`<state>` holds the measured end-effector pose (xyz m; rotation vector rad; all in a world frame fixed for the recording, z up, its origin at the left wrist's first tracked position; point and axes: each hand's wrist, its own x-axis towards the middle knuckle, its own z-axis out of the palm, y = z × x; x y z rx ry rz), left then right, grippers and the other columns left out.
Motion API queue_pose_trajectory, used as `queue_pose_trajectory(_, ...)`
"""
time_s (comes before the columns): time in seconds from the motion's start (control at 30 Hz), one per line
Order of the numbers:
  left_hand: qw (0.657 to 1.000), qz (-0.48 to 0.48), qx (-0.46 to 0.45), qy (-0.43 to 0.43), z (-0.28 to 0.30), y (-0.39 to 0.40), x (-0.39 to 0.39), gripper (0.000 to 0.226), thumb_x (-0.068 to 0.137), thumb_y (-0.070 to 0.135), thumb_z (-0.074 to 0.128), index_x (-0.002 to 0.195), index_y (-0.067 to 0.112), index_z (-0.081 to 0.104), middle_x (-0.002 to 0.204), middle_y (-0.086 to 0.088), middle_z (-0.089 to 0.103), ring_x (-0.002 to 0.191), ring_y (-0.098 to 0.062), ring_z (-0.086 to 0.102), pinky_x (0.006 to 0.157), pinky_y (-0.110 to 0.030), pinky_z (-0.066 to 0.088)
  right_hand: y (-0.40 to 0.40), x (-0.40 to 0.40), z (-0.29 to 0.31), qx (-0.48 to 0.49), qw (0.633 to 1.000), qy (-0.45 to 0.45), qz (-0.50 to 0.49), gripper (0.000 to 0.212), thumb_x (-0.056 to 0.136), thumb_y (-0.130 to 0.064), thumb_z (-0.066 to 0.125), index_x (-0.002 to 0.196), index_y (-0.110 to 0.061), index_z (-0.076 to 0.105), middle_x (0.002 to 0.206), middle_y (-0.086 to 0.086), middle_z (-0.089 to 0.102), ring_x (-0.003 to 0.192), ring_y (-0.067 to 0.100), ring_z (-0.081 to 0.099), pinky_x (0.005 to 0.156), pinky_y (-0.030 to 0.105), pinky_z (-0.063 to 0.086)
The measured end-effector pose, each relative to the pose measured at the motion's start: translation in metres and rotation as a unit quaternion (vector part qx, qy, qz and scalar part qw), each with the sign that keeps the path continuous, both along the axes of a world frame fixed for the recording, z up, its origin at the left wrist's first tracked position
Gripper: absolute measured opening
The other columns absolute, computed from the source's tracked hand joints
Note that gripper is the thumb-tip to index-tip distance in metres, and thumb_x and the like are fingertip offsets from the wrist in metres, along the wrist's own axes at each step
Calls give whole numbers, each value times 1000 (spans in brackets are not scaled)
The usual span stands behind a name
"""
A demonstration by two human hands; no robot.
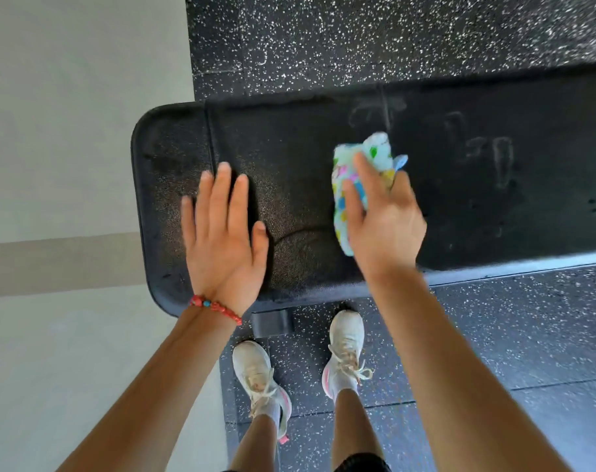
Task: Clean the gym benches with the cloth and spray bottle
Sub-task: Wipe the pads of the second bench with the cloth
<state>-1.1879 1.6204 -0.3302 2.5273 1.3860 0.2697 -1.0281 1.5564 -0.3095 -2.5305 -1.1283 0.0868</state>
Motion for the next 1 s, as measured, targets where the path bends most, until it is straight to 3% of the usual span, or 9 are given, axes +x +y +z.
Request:
queue_pose_trajectory(0.1,999,-42,-13,17,-1,-10,21,52,88,27,38,136,5,40,146,-16,35,136,-34,28,110,-52,19,35,35,-6,-31,999,-2,-28,37,95,-35,44,131,-27,50,110,20,54,93,35,55,63,36,41)
queue_pose_trajectory(0.17,998,-43,-20,40,-4,-12,27,54,89,29,36,137,6,39,147,-15,35,136,-33,29,109,-53,20,49,49,-10,-36,999,-5,-27,38,96,-37,40,132,-30,47,114,16,53,96,32,55,63,33,36)
queue_pose_trajectory(0.4,997,-43,-17,69,-6,-13,26,54,89,28,33,139,6,35,148,-15,32,137,-32,27,110,-52,19,-17,-7,-3,9,1000,3,20,31,77,-16,74,108,-14,69,74,20,60,56,33,59,42,29,46)
queue_pose_trajectory(0.5,996,-38,-13,74,-6,-13,28,54,89,28,34,139,6,35,148,-15,33,137,-32,27,110,-52,20,-16,0,-5,-7,999,-14,43,28,75,-18,75,103,-13,71,67,18,58,53,30,58,39,27,44)
queue_pose_trajectory(0.63,996,-34,-6,78,-8,-14,28,54,89,28,35,139,6,36,147,-14,34,137,-32,27,111,-52,19,34,23,-4,-6,999,-19,36,29,88,-27,52,110,-15,67,83,21,61,71,33,60,48,32,46)
queue_pose_trajectory(0.77,997,-35,-5,73,-6,-14,29,53,89,28,35,137,6,38,146,-15,36,136,-33,29,110,-51,19,76,50,-8,-45,999,20,-3,36,96,-37,37,131,-31,47,111,12,53,96,26,53,64,32,39)
queue_pose_trajectory(0.83,997,-26,-9,67,-3,-15,31,52,88,27,36,135,4,41,145,-16,37,135,-34,31,109,-53,21,55,45,-3,-57,998,22,33,38,97,-38,37,134,-33,43,109,10,53,93,24,53,61,29,35)
queue_pose_trajectory(0.9,998,-5,-13,60,0,-19,37,52,88,26,36,134,3,42,144,-16,39,134,-35,32,109,-54,20,23,42,3,-38,996,45,67,35,94,-34,45,129,-29,51,99,14,55,84,28,56,57,29,33)
queue_pose_trajectory(1.0,999,7,-27,42,5,-32,57,52,89,28,35,134,5,42,145,-15,38,135,-34,30,110,-52,16,-18,55,10,32,998,40,25,30,86,-30,57,114,-21,65,85,19,60,67,35,61,48,29,43)
